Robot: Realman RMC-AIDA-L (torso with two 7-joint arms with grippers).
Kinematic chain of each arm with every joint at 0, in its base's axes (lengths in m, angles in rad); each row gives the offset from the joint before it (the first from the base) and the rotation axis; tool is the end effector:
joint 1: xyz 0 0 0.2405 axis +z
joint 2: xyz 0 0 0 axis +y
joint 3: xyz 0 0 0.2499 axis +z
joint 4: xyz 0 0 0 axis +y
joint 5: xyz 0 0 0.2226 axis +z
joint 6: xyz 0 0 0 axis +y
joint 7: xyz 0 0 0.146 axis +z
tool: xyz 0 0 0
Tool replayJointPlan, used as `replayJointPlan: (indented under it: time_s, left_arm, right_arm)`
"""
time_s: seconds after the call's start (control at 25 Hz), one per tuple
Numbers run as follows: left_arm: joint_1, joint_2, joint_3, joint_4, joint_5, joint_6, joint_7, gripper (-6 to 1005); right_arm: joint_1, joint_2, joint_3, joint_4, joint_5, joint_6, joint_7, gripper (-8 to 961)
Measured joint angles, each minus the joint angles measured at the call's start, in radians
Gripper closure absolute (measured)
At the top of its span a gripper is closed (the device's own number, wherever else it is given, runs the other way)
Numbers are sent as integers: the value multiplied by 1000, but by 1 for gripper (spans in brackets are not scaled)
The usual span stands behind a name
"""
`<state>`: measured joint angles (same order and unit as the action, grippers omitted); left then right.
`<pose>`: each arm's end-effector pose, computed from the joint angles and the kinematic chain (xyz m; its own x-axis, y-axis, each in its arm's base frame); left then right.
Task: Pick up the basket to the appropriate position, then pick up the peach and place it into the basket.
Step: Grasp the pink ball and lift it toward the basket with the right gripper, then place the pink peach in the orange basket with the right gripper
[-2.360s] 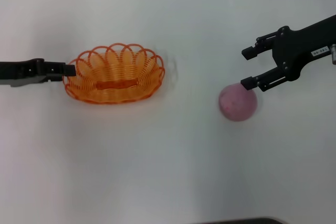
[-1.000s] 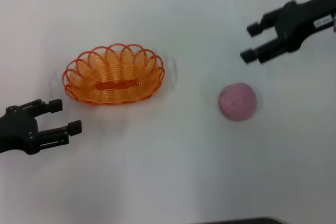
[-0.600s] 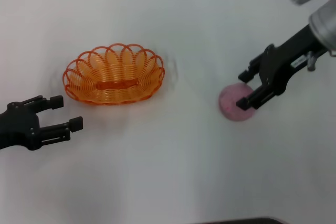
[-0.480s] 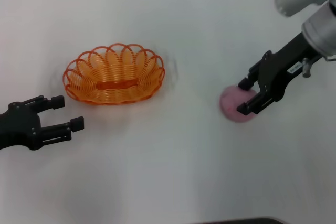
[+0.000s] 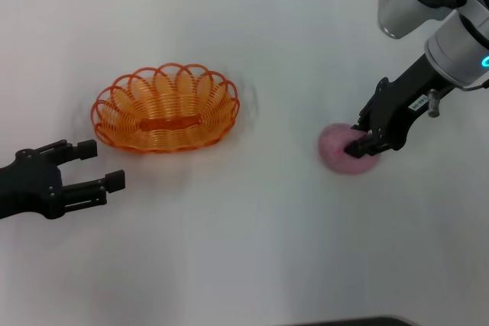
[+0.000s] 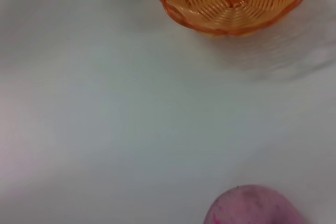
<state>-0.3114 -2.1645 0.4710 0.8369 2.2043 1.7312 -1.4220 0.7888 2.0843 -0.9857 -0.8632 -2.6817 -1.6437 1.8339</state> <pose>-0.3232 0.2561 0.0140 0.6982 0.5126 0.4997 0.6391 -0.7609 -0.1124 0.2243 0.3667 -0.0089 0.8690 -0.3595 0.3401 -0.3583 -0.9311 -0.0687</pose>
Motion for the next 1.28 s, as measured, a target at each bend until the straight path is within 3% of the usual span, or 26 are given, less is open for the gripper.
replayJointPlan:
  time_s: [0.04,0.12,0.36,0.68,0.92,1.04,1.2,1.28]
  left_arm:
    - [0,0,0,-2,0,0,0,146]
    - [-1,0,0,-6,0,0,0,146]
    - [-3,0,0,-9,0,1,0,147]
    - [-3,0,-1,-10,0,1,-4,147]
    - [-3,0,0,-11,0,1,-9,146]
    - [-5,0,0,-14,-1,1,-10,146]
    - [-9,0,0,-27,-1,1,-11,146]
    - [-11,0,0,-30,-1,1,-11,146]
  right_arm:
    - [1,0,0,-1,0,0,0,426]
    - [2,0,0,-4,1,0,0,638]
    - [5,0,11,-21,29,1,-7,789]
    - [-14,1,20,-63,341,18,-125,861]
    - [-15,14,-23,67,715,137,-371,889]
    - [-5,14,-77,185,913,225,-548,892]
    - [3,18,-187,257,1075,331,-642,897]
    - [3,19,-255,267,1126,367,-657,846]
